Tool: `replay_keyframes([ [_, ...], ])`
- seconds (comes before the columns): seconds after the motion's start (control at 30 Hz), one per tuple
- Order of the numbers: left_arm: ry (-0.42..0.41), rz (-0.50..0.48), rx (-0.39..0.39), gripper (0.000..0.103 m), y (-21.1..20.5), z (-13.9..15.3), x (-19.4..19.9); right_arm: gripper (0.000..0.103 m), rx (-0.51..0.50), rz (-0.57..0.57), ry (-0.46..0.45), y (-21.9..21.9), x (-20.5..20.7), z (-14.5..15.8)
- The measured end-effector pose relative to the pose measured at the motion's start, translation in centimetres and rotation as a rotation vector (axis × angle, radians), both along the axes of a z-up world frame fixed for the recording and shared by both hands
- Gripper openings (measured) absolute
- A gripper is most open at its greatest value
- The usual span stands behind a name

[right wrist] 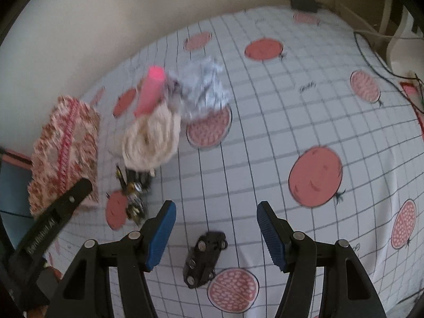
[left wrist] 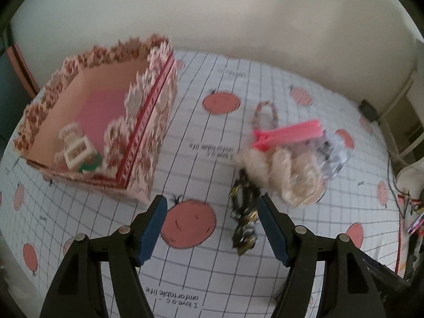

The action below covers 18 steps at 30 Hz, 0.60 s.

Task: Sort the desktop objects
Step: 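Grasp the black toy car with the right gripper while the left approaches the black-gold figure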

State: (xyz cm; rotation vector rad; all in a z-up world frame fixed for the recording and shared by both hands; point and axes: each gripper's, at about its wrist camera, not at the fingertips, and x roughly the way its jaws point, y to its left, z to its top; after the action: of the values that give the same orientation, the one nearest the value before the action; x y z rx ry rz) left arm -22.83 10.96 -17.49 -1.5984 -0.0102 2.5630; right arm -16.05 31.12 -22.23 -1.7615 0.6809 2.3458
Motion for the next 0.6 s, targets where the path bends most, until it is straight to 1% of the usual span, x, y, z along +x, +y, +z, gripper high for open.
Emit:
replay_keyframes([
  [0.1, -0.046, 0.016, -0.006, 0.072, -0.4, -0.8, -0.2, 0.067, -0.047, 0.009, -0.06, -0.8, 0.2, -1.5],
  [0.17, -0.072, 0.025, -0.008, 0.072, -0.7, -1.2, -0.2, 0.067, -0.057, 0.025, -0.081, -1.6, 0.3, -2.0],
  [0.27, -0.099, 0.047, -0.002, 0.072, -1.2, -1.7, -0.4, 0.067, -0.036, 0.055, -0.083, -2.8, 0.5, -2.1],
  [0.4, -0.129, 0.067, 0.004, 0.072, -1.8, -2.3, -0.6, 0.067, -0.064, 0.071, -0.112, -3.6, 0.9, -2.8],
  [0.47, -0.135, 0.072, 0.01, 0.072, -2.0, -2.3, -0.7, 0.065, -0.051, 0.069, -0.124, -3.8, 1.1, -3.1],
  [0.53, -0.141, 0.078, 0.018, 0.072, -2.1, -2.4, -0.7, 0.059, -0.039, 0.059, -0.132, -3.9, 1.1, -3.2],
  [0.6, -0.148, 0.084, 0.021, 0.072, -2.2, -2.5, -0.8, 0.056, -0.026, 0.054, -0.133, -3.9, 1.3, -3.3],
])
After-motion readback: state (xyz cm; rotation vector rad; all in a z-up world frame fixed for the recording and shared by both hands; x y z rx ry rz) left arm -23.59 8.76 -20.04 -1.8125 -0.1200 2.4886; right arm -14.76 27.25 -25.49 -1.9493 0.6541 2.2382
